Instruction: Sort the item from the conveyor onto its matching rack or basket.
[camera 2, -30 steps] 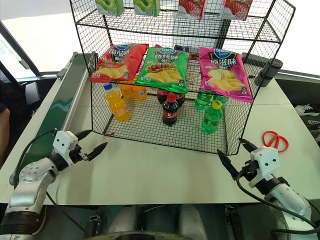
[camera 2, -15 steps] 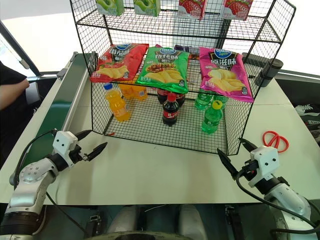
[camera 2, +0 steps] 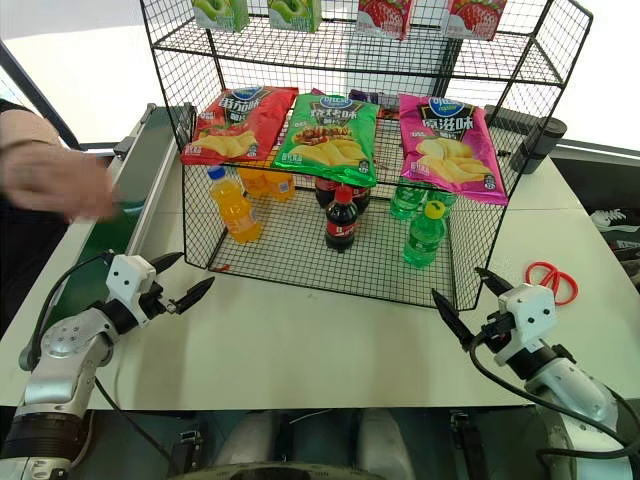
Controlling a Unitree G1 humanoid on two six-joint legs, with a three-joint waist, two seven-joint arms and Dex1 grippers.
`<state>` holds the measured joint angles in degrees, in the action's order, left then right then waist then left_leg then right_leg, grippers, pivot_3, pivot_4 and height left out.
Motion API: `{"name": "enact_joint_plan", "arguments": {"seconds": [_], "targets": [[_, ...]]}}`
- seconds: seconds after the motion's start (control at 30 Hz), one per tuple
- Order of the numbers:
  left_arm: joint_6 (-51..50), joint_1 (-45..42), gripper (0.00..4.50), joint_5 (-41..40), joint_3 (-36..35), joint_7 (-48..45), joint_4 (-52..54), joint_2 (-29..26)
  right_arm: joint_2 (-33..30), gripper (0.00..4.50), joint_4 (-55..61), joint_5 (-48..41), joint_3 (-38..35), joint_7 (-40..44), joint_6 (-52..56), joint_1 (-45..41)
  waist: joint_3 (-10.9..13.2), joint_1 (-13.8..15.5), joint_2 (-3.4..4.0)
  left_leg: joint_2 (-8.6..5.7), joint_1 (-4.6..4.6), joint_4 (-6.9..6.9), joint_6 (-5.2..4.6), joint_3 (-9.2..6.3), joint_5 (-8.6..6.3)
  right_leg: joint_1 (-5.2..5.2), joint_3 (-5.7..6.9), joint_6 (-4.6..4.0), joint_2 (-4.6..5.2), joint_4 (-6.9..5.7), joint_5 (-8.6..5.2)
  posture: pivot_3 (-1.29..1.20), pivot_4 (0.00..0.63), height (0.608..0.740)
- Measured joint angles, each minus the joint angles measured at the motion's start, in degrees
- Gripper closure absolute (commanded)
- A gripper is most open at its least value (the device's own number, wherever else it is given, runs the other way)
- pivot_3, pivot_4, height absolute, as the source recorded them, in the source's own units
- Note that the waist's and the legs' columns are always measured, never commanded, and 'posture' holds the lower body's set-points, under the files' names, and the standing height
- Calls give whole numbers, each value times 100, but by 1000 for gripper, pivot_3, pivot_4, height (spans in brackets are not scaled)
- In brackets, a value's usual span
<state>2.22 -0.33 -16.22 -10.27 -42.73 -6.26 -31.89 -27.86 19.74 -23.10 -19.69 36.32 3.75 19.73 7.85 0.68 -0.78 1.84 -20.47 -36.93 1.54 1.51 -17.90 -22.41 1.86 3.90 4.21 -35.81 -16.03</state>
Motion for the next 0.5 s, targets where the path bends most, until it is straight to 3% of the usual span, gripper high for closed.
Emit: {"name": "enact_joint_plan", "arguments": {"seconds": [0.5], "targets": [[77, 420, 0, -2, 4, 101, 285, 106, 6, 42, 33, 32, 194, -21, 125, -106, 1, -1, 1, -4, -1, 6, 0, 3, 0, -1, 1, 0, 9, 8, 0, 0, 150, 740]]}}
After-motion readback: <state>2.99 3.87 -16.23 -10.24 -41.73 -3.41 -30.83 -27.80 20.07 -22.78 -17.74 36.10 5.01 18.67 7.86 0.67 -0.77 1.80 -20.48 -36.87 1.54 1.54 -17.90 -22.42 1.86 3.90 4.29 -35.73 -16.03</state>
